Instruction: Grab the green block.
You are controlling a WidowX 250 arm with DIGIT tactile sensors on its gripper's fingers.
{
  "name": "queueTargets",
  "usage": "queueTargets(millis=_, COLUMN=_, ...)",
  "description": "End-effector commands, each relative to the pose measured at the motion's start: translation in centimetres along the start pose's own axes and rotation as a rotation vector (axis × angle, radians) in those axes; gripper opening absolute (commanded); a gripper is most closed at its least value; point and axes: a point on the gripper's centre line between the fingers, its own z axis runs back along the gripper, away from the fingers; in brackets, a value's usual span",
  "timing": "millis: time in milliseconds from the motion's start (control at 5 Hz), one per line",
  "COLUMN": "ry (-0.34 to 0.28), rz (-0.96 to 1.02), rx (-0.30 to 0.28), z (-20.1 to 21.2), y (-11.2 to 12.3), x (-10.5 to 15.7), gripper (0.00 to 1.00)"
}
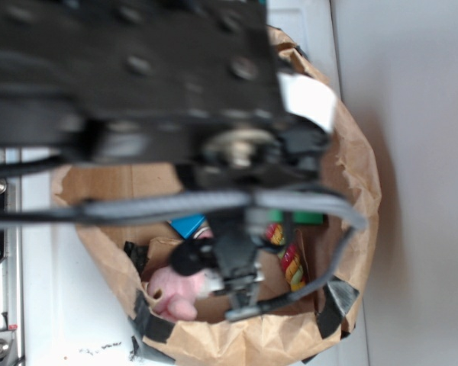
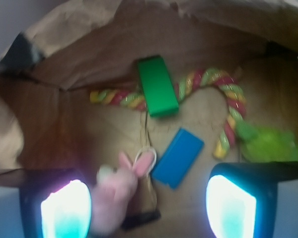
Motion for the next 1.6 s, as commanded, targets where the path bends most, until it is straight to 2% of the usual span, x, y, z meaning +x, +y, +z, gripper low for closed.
queueTargets(millis=0, ry=-0.054, rz=-0.087, rx=-0.034, z=-0.6, y=1.3, x=2.7, gripper=1.0)
queueTargets(millis=400, ry=-0.043, rz=-0.144, rx=-0.006, z=-2.7, y=1.5, x=2.0, gripper=1.0)
queueTargets(millis=1400, ry=-0.043, rz=-0.144, rx=-0.006, z=-2.7, y=1.5, x=2.0, gripper=1.0)
